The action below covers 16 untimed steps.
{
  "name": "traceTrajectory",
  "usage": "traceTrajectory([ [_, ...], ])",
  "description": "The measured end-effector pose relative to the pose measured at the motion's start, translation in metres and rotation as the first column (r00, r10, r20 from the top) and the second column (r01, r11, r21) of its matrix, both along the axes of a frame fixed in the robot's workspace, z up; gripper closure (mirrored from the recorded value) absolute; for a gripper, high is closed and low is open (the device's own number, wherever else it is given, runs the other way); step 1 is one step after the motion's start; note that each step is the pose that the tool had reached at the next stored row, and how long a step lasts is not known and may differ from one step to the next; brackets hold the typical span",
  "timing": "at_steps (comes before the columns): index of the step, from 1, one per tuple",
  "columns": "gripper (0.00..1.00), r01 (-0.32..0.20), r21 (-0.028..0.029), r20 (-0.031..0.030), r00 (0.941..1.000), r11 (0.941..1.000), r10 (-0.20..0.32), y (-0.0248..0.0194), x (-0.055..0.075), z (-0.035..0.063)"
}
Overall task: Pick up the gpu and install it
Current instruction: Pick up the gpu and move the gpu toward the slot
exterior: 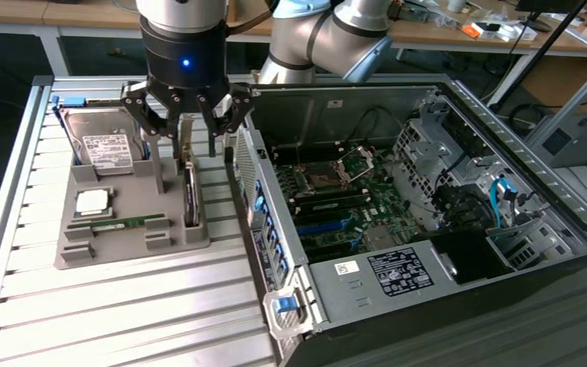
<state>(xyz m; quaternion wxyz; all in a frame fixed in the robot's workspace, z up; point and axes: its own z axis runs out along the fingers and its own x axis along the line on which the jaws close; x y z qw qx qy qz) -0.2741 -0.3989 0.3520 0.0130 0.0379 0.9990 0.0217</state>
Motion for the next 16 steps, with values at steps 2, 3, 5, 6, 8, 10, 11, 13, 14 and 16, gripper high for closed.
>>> traceTrajectory([
  [2, 0.52, 0.0, 0.0, 0.0, 1.0, 1.0, 0.0, 0.0, 0.0, -0.0008],
  [3, 0.52, 0.0, 0.0, 0.0, 1.0, 1.0, 0.0, 0.0, 0.0, -0.0011],
  [5, 0.52, 0.0, 0.0001, 0.0001, 1.0, 1.0, 0.0, 0.0, 0.0, -0.0017],
  [6, 0.52, 0.0, 0.0001, 0.0001, 1.0, 1.0, 0.0, 0.0, 0.0, -0.0021],
  [8, 0.52, 0.0, 0.0, 0.0, 1.0, 1.0, 0.0, 0.0, 0.0, -0.0027],
  [10, 0.52, 0.0, 0.0, 0.0, 1.0, 1.0, 0.0, 0.0, 0.0, -0.0036],
  [11, 0.52, 0.0, 0.0, 0.0, 1.0, 1.0, 0.0, 0.0, 0.0, -0.0039],
  [13, 0.52, 0.0, 0.0, 0.0001, 1.0, 1.0, 0.0, 0.0, 0.0, -0.0044],
  [14, 0.52, 0.0, 0.0, 0.0, 1.0, 1.0, 0.0, 0.0, 0.0, -0.0047],
  [16, 0.52, 0.0, 0.0, 0.0, 1.0, 1.0, 0.0, 0.0, 0.0, -0.0053],
])
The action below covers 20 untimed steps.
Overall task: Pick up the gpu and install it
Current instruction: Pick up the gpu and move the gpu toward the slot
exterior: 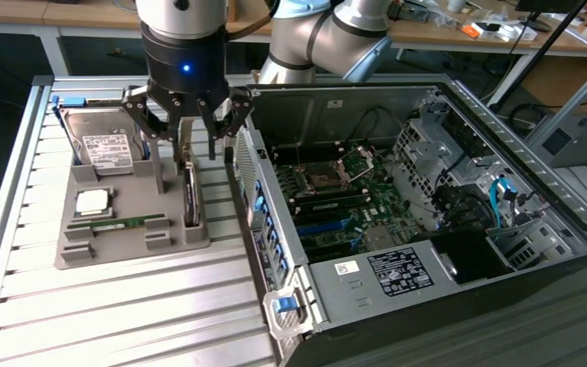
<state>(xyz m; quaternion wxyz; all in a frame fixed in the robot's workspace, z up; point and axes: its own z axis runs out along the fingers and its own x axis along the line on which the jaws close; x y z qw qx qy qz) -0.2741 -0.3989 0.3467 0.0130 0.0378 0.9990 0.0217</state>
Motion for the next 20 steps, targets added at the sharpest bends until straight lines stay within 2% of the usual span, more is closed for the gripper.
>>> traceTrajectory([
  [16, 0.52, 0.0, -0.0008, 0.0, 1.0, 1.0, 0.0, 0.0001, 0.0, -0.0055],
  [20, 0.52, 0.0, -0.0014, 0.0, 1.0, 1.0, 0.0, 0.0025, 0.0, -0.0074],
])
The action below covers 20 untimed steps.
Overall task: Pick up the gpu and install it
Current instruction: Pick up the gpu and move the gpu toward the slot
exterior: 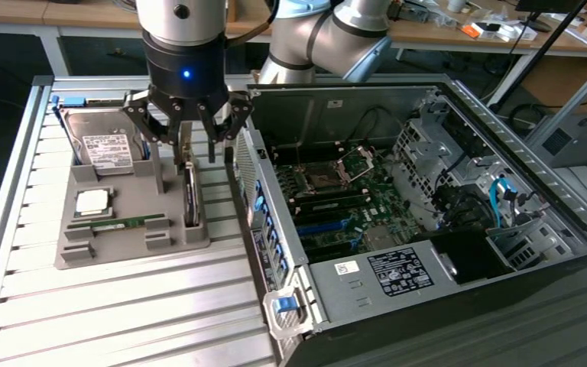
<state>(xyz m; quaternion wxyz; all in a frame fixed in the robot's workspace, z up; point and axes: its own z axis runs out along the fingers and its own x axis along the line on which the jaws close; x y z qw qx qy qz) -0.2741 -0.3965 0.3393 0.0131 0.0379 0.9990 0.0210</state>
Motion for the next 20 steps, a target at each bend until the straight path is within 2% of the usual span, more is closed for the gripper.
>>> traceTrajectory([
  [8, 0.52, 0.0, 0.0, 0.0, 1.0, 1.0, 0.0, 0.0029, 0.0, -0.0015],
  [20, 0.52, 0.0, 0.0, 0.0, 1.0, 1.0, 0.0, 0.0034, 0.0, -0.0054],
])
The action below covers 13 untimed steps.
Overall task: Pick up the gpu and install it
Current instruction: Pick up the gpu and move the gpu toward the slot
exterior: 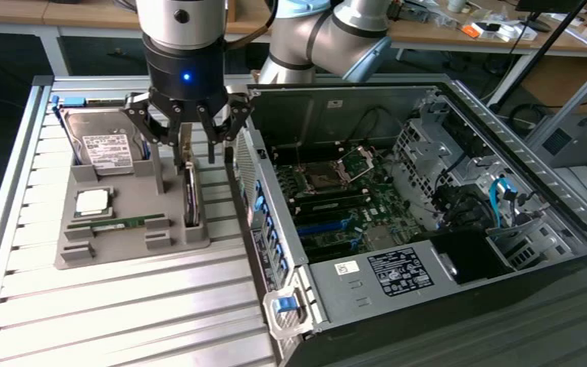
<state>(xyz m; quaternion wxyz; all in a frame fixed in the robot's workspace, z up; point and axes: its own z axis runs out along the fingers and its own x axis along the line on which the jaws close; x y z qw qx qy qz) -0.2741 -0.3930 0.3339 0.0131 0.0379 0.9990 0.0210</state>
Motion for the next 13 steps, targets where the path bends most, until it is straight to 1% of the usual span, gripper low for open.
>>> traceTrajectory([
  [13, 0.52, 0.0, -0.0007, 0.0, 1.0, 1.0, 0.0, 0.0, 0.0, -0.0072],
])
